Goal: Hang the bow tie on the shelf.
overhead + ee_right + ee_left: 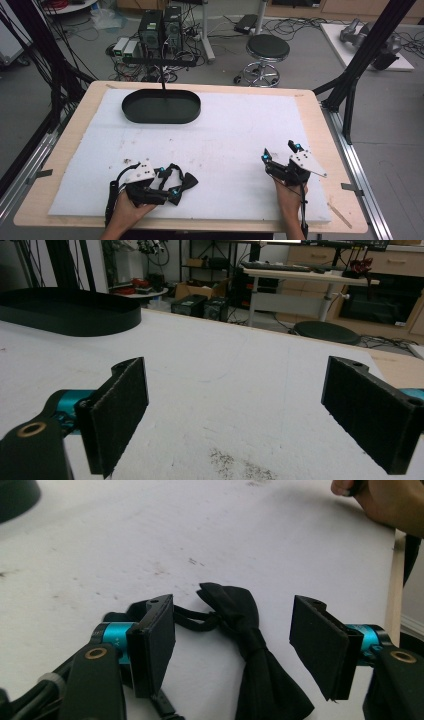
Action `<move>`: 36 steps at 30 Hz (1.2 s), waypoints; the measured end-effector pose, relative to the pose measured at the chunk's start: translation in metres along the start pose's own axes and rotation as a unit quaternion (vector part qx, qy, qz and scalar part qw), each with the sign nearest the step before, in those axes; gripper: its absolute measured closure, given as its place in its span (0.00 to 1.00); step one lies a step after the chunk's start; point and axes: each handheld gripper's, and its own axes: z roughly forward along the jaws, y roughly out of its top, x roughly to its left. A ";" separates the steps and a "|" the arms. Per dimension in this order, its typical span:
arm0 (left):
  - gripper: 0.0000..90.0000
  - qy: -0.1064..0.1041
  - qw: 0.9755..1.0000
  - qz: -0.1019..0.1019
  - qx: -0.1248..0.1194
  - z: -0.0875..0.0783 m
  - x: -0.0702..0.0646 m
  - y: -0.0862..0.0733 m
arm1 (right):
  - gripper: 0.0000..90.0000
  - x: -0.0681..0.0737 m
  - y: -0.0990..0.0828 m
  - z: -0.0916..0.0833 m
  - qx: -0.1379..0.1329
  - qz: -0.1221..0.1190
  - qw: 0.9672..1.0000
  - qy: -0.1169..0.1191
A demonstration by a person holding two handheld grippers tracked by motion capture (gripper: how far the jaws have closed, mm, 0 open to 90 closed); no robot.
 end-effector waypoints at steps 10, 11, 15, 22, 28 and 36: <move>0.46 0.003 0.999 0.013 0.039 0.011 -0.009 0.000 | 0.12 0.001 0.000 0.000 0.000 -0.007 1.000 -0.001; 0.46 0.002 0.999 0.013 0.042 0.012 -0.009 0.000 | 0.12 0.001 0.000 0.000 0.001 -0.005 1.000 0.000; 0.49 0.007 0.998 0.014 0.054 0.014 -0.010 0.001 | 0.12 0.001 0.000 0.000 0.000 -0.010 1.000 0.000; 0.54 0.017 0.997 0.017 0.072 0.017 -0.012 0.001 | 0.12 0.002 0.000 0.000 0.003 -0.006 1.000 0.001; 0.58 0.020 0.996 0.022 0.085 0.020 -0.014 0.001 | 0.12 0.001 0.000 0.000 0.003 -0.007 1.000 -0.001; 0.63 0.014 0.995 0.025 0.094 0.021 -0.014 0.000 | 0.12 0.001 0.000 0.000 0.003 -0.008 1.000 -0.001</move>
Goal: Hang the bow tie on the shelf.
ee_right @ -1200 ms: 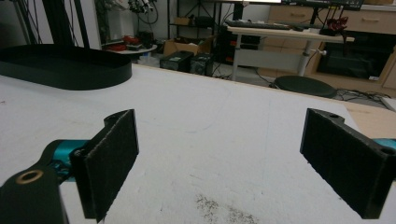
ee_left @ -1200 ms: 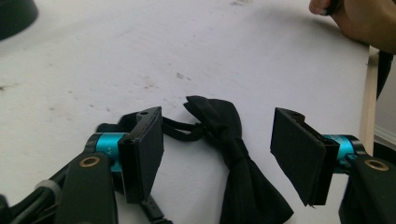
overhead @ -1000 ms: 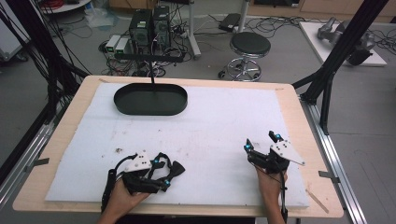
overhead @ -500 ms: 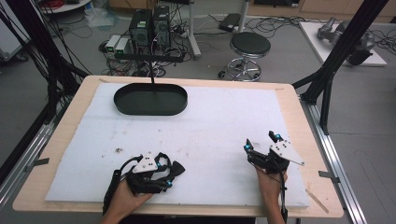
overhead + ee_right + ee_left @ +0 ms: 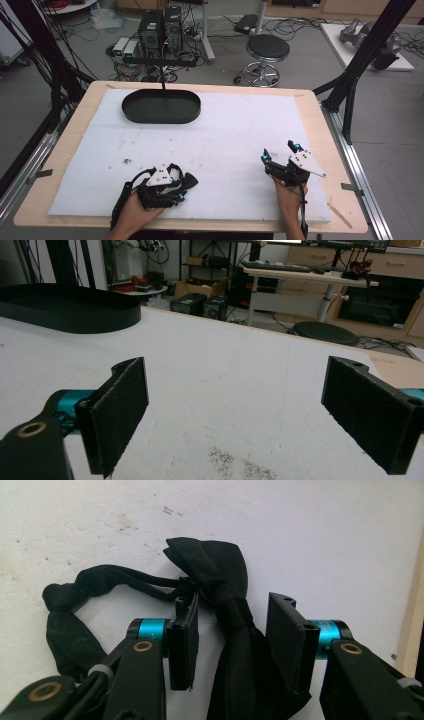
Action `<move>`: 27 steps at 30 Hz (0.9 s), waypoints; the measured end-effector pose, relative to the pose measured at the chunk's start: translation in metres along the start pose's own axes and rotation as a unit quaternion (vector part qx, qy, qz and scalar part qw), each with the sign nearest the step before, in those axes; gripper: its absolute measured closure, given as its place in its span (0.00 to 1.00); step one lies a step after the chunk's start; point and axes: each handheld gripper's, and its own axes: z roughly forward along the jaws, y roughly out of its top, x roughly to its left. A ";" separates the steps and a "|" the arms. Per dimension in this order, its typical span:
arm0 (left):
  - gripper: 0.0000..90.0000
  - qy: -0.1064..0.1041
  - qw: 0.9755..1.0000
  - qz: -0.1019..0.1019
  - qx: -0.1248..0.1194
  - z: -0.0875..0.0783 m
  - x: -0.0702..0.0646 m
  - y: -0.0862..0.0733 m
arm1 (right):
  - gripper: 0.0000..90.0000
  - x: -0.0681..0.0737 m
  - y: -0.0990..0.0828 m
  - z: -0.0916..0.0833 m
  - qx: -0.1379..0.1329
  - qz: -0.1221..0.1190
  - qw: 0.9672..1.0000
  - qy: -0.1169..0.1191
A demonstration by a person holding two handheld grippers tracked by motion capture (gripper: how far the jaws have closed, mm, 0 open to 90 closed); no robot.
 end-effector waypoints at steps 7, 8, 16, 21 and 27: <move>0.71 -0.003 1.000 0.003 0.000 0.000 -0.001 -0.001 | 0.12 0.000 0.000 0.000 0.001 0.000 1.000 0.000; 0.71 -0.003 1.000 0.003 -0.001 0.000 -0.001 -0.001 | 0.12 0.000 0.000 0.000 0.001 0.000 1.000 0.000; 0.77 -0.002 1.000 0.005 -0.003 -0.002 -0.001 -0.001 | 0.12 0.000 0.000 0.000 0.002 0.000 1.000 0.000; 0.79 -0.013 1.000 0.005 -0.007 -0.003 0.000 0.000 | 0.12 0.000 0.000 0.000 0.002 0.002 1.000 0.000; 0.81 -0.033 0.999 -0.005 -0.032 -0.013 0.007 0.005 | 0.12 0.000 0.000 0.001 0.003 0.001 1.000 0.000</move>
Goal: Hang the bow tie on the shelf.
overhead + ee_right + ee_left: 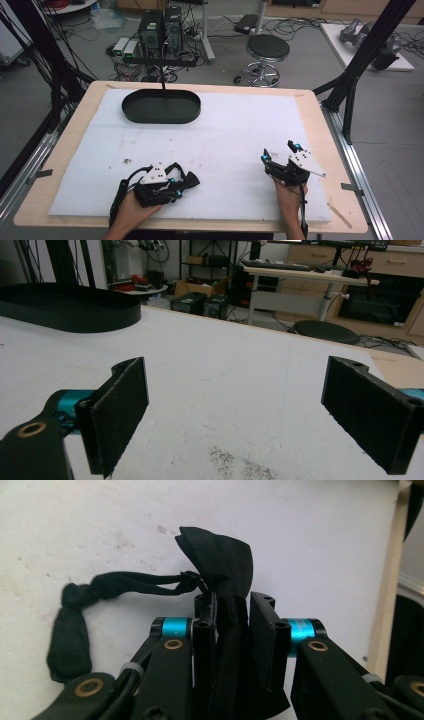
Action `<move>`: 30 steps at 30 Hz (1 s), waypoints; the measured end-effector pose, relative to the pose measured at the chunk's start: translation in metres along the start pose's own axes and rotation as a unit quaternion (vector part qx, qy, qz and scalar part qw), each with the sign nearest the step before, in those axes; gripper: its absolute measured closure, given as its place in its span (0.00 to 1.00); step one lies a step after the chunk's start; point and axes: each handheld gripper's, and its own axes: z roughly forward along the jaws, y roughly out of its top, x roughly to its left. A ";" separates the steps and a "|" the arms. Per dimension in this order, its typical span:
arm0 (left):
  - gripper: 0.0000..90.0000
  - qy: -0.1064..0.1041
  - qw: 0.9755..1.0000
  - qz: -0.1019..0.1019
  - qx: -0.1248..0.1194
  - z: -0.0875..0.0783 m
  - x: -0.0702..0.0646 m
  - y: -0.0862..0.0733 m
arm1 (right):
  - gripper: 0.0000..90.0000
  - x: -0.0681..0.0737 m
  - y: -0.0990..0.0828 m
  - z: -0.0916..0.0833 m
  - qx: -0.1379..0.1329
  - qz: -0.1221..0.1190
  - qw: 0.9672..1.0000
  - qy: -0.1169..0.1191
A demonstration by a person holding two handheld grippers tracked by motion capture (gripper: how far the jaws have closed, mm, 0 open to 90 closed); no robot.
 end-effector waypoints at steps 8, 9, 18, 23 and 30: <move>0.81 -0.016 0.999 -0.011 -0.037 -0.021 0.020 0.006 | 0.12 0.000 0.000 0.000 0.001 -0.001 1.000 -0.001; 0.81 -0.015 0.999 -0.013 -0.045 -0.025 0.024 0.006 | 0.12 0.000 0.000 0.000 0.002 -0.002 1.000 -0.001; 0.82 -0.009 0.996 -0.020 -0.082 -0.055 0.056 0.015 | 0.12 0.000 0.000 0.001 0.004 -0.001 1.000 -0.001; 0.82 -0.013 0.995 -0.026 -0.090 -0.067 0.073 0.019 | 0.12 0.000 -0.001 0.001 0.006 0.001 1.000 -0.002; 0.82 -0.013 0.994 -0.032 -0.105 -0.082 0.097 0.025 | 0.12 0.001 -0.001 0.001 0.008 -0.004 1.000 -0.004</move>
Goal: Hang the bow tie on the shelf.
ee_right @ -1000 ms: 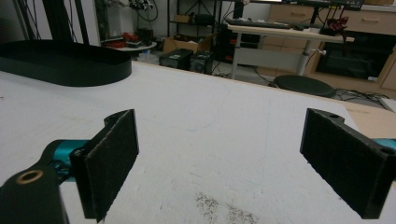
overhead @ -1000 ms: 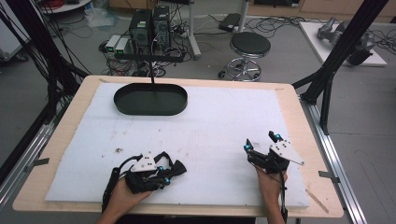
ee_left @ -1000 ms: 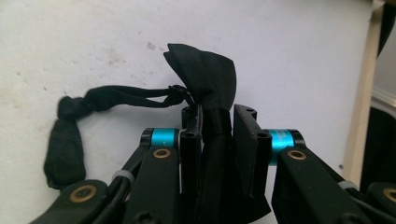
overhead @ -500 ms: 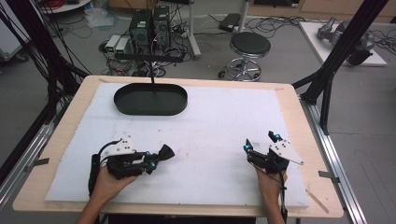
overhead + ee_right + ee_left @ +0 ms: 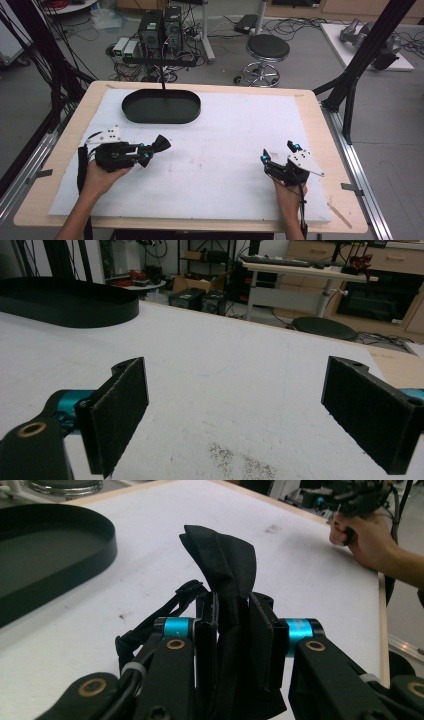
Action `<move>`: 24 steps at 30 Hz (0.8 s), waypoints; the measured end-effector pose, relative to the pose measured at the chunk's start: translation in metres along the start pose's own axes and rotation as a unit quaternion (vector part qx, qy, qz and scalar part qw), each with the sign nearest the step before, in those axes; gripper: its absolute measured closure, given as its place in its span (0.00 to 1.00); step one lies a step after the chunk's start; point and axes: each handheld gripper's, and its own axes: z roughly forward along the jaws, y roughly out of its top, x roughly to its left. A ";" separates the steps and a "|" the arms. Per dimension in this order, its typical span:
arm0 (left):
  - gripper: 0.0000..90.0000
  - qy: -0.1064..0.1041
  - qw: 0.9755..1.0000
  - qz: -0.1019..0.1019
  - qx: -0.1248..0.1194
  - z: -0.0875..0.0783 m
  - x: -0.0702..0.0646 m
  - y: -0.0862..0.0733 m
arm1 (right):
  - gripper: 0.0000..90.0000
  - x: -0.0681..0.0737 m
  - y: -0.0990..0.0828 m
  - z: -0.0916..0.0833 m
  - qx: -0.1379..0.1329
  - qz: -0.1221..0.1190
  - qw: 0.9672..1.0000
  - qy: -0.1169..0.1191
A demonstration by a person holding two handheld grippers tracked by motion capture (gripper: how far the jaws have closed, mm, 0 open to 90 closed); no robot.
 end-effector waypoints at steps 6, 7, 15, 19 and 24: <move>0.82 0.002 1.000 -0.006 -0.002 -0.008 0.022 0.011 | 0.12 0.000 0.000 0.000 0.002 0.000 1.000 0.000; 0.82 0.000 1.000 -0.008 -0.003 -0.009 0.026 0.013 | 0.12 0.000 0.000 0.000 0.001 0.000 1.000 0.000; 0.82 0.019 1.000 -0.013 0.010 -0.018 0.054 0.032 | 0.12 0.001 0.000 0.001 0.002 -0.002 1.000 0.001; 0.82 0.027 1.000 -0.012 0.007 -0.022 0.063 0.041 | 0.12 0.001 0.000 0.001 0.004 0.000 1.000 0.001; 0.82 0.032 0.999 -0.007 0.005 -0.025 0.073 0.053 | 0.12 0.002 0.000 0.001 0.005 -0.006 1.000 0.002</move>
